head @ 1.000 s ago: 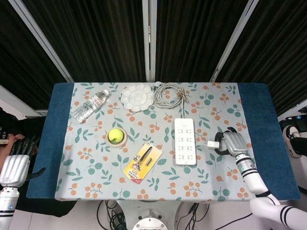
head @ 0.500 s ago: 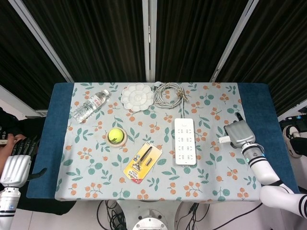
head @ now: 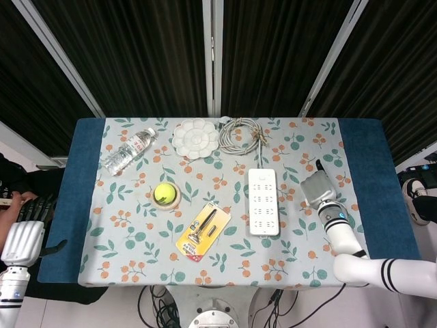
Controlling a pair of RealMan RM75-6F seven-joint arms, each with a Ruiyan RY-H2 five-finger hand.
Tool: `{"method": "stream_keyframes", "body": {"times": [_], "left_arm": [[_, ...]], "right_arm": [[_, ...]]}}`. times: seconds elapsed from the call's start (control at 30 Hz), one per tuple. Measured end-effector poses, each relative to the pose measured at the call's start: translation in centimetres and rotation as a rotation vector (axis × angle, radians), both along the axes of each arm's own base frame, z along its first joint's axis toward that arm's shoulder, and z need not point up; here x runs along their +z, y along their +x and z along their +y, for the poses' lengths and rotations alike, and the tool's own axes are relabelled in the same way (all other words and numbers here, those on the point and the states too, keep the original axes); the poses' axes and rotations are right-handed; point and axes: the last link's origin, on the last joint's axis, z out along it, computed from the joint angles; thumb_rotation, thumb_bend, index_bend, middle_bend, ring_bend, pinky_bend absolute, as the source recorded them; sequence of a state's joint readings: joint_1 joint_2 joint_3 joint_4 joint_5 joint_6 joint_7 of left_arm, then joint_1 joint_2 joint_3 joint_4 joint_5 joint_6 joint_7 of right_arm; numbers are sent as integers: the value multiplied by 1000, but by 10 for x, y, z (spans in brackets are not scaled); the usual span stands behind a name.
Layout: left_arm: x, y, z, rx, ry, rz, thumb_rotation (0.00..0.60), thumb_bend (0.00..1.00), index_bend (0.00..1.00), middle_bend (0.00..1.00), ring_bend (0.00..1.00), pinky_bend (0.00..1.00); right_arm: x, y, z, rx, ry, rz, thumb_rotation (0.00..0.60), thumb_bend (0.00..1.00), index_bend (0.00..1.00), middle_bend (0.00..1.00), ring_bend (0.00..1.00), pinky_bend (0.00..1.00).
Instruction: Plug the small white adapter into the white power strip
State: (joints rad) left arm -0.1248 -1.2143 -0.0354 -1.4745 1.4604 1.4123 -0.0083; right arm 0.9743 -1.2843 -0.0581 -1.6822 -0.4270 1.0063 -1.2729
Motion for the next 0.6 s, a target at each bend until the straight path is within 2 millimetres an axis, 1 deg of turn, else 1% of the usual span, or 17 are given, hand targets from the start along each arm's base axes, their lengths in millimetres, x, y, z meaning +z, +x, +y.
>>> {"method": "stream_keyframes", "body": {"times": [0.13, 0.3, 0.53, 0.6], "left_arm": [[-1, -2, -1, 5, 1, -4, 600, 128, 11, 0, 0, 0], [0, -2, -1, 5, 1, -4, 600, 127, 11, 0, 0, 0], [-1, -3, -1, 7, 1, -7, 600, 127, 11, 0, 0, 0], [-1, -3, -1, 8, 1, -7, 600, 128, 11, 0, 0, 0]], "right_arm": [[-11, -1, -2, -4, 4, 11, 600, 402, 651, 526, 373, 0], [-17, -1, -2, -9, 6, -6, 600, 401, 623, 497, 363, 0], [-19, 0, -2, -19, -6, -50, 600, 392, 547, 457, 358, 0], [-20, -1, -2, -27, -10, -68, 600, 388, 511, 446, 351, 0]]}}
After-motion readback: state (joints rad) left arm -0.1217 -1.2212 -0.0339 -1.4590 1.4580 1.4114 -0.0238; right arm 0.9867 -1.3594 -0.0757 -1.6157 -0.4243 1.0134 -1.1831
